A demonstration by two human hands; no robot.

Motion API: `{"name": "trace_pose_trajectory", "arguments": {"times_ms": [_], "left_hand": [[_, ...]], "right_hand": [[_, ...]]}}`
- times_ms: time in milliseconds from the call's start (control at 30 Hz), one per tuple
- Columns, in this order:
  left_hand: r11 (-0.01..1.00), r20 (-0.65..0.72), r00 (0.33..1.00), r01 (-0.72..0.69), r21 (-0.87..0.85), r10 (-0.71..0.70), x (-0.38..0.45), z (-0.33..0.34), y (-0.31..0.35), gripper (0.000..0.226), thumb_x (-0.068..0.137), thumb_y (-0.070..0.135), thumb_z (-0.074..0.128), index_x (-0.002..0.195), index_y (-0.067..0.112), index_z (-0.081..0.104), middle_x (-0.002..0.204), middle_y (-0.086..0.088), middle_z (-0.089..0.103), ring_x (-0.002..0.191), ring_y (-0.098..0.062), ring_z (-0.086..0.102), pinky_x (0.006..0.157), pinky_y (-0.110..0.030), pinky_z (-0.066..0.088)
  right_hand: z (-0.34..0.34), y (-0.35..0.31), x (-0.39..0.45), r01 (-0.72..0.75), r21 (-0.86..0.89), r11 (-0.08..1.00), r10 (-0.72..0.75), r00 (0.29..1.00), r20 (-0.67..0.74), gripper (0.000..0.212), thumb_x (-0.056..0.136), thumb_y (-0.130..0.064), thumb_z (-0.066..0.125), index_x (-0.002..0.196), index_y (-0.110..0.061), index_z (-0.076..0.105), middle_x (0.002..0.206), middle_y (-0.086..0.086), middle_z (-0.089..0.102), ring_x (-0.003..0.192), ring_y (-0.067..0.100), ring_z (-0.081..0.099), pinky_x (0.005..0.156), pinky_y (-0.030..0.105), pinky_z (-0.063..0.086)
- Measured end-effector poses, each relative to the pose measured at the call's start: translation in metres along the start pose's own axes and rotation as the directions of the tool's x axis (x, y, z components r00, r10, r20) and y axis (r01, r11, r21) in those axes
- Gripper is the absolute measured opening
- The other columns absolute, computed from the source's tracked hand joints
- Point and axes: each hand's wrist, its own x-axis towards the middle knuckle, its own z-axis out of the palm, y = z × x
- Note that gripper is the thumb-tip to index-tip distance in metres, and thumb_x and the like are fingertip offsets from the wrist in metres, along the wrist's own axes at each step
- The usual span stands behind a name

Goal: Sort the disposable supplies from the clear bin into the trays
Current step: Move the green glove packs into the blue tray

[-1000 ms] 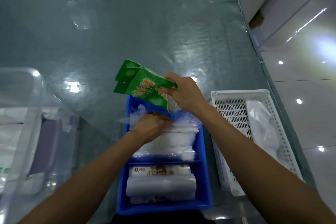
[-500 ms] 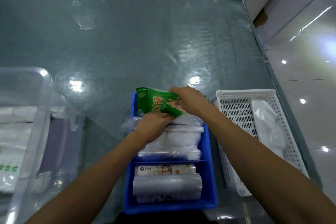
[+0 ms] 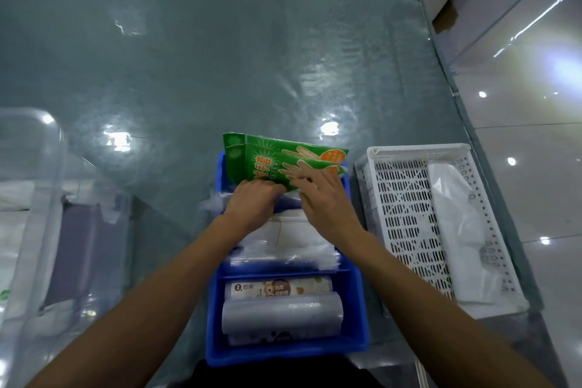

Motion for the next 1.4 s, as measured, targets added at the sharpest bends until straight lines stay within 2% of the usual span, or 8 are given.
{"name": "trace_pose_trajectory", "arguments": {"times_ms": [100,467,600,767,933,1067,1233,1400], "left_hand": [[0.999,0.004,1.0,0.012,-0.037,-0.012,0.0,0.001,-0.001,0.014,0.092,0.017,0.058,0.098,0.026,0.068,0.099,0.003,0.072,0.087,-0.021,0.065,0.072,-0.04,0.055],[0.983,0.031,0.992,0.127,-0.132,-0.124,-0.016,-0.01,-0.023,0.022,0.095,0.033,0.06,0.112,0.027,0.071,0.114,-0.001,0.074,0.1,-0.026,0.068,0.082,-0.04,0.056],[0.967,0.046,0.982,0.189,-0.172,-0.184,-0.022,-0.016,-0.03,0.015,0.093,0.031,0.064,0.101,0.024,0.076,0.103,-0.001,0.076,0.092,-0.026,0.069,0.079,-0.04,0.056],[0.955,0.09,0.969,0.244,-0.167,-0.231,-0.018,-0.011,-0.014,0.014,0.093,0.033,0.065,0.102,0.025,0.074,0.101,-0.001,0.074,0.089,-0.023,0.068,0.079,-0.038,0.056],[0.894,0.09,0.945,0.327,-0.308,-0.314,-0.012,-0.005,0.002,0.013,0.09,0.029,0.07,0.096,0.02,0.076,0.097,-0.001,0.075,0.088,-0.02,0.066,0.082,-0.039,0.056],[0.831,0.101,0.939,0.338,-0.443,-0.328,-0.013,-0.006,0.011,0.019,0.09,0.028,0.072,0.105,0.017,0.074,0.104,-0.001,0.074,0.093,-0.016,0.066,0.089,-0.039,0.055],[0.962,0.027,0.973,0.232,-0.142,-0.23,-0.016,-0.022,0.018,0.019,0.094,0.038,0.061,0.103,0.026,0.073,0.105,0.005,0.074,0.096,-0.017,0.065,0.091,-0.043,0.05],[0.992,-0.098,0.988,0.124,0.008,-0.122,-0.033,-0.044,0.034,0.023,0.094,0.026,0.062,0.113,0.019,0.072,0.116,-0.003,0.072,0.107,-0.025,0.064,0.09,-0.042,0.051]], "right_hand": [[0.007,0.003,-0.013,-0.104,0.028,0.994,0.097,0.976,0.197,0.031,0.09,-0.013,0.061,0.121,-0.016,0.065,0.132,0.004,0.061,0.128,0.023,0.05,0.11,0.046,0.039],[0.01,0.025,-0.007,-0.37,-0.029,0.929,0.346,0.838,0.422,0.015,0.092,-0.012,0.057,0.093,-0.015,0.072,0.094,0.01,0.067,0.082,0.029,0.063,0.069,0.043,0.056],[0.007,0.024,-0.005,-0.379,-0.071,0.923,0.369,0.816,0.444,0.015,0.093,-0.011,0.055,0.099,-0.01,0.069,0.092,0.013,0.066,0.081,0.031,0.062,0.068,0.04,0.055],[0.0,0.018,-0.008,-0.293,-0.059,0.954,0.293,0.878,0.378,0.037,0.092,-0.004,0.049,0.125,-0.015,0.059,0.094,0.012,0.065,0.077,0.031,0.063,0.063,0.041,0.055],[-0.008,0.015,-0.017,-0.213,-0.05,0.976,0.216,0.905,0.366,0.016,0.092,-0.009,0.053,0.096,-0.01,0.068,0.095,0.013,0.067,0.08,0.031,0.063,0.064,0.041,0.054],[-0.011,0.015,-0.024,-0.197,-0.029,0.98,0.193,0.898,0.395,0.018,0.093,-0.012,0.052,0.099,-0.011,0.069,0.097,0.012,0.07,0.083,0.031,0.065,0.07,0.042,0.056],[-0.022,0.017,-0.03,-0.118,0.016,0.993,0.103,0.924,0.369,0.015,0.093,-0.017,0.051,0.085,-0.013,0.063,0.091,0.007,0.068,0.083,0.026,0.06,0.068,0.039,0.053],[-0.034,0.017,-0.028,-0.142,0.089,0.986,0.103,0.933,0.345,0.023,0.096,-0.023,0.054,0.113,-0.015,0.067,0.116,0.008,0.068,0.1,0.025,0.062,0.081,0.038,0.054]]}}
